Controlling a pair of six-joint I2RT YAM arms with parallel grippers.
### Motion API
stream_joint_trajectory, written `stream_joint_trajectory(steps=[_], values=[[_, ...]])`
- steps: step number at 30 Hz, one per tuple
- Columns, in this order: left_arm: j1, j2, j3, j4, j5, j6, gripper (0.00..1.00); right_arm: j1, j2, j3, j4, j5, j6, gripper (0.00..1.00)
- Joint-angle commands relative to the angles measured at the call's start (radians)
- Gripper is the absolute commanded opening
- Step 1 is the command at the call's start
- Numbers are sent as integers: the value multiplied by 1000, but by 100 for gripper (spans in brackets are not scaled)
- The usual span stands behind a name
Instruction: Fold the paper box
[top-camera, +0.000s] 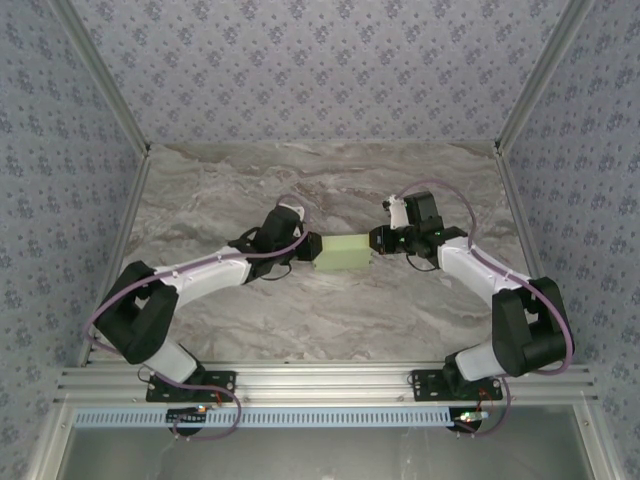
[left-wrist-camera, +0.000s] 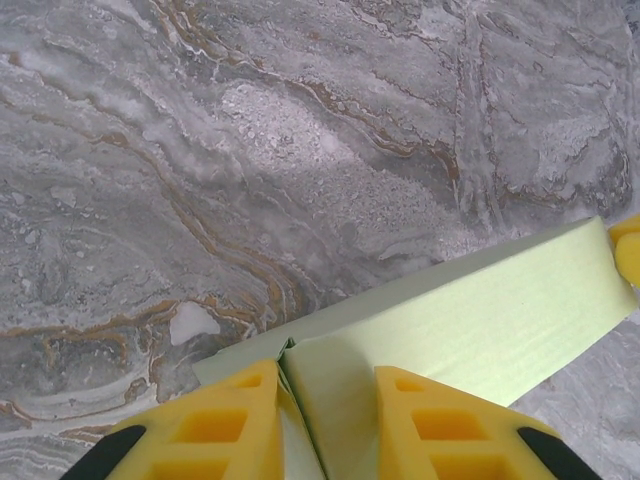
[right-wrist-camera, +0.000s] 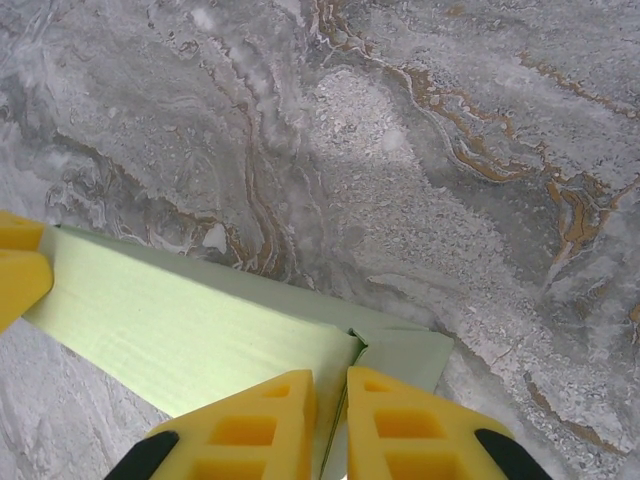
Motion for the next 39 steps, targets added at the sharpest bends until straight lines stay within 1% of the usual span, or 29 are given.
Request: stream_joint_trajectory(steps=[1,4,11,13,16,19,21,24,28,31,34,39], values=[[-31,79,-16,-37,142,43,23,73,56,-34,-125,-160,-41,14],[-27,88,-17,-26,182,61,21,81,60,-36,-124,-169,-53,13],[-11,122,-17,11,323,65,17,99,74,-27,-96,-193,-64,12],[-3,126,-18,15,337,65,16,103,74,-21,-92,-190,-61,12],[18,112,-18,2,311,69,16,104,62,-6,-104,-135,-51,12],[24,81,-3,-47,227,91,17,103,51,25,-143,-28,-32,13],[24,62,13,-78,186,98,22,104,49,50,-161,24,-10,15],[23,37,22,-85,161,97,25,107,42,74,-166,58,21,17],[21,1,33,-78,145,83,27,112,21,84,-160,68,45,18],[5,-20,33,-83,137,84,28,122,-6,74,-156,50,43,18],[-17,-36,10,-70,126,84,29,141,-41,38,-138,32,29,19],[-54,-63,-52,-15,101,72,31,179,-113,-47,-89,42,8,19]])
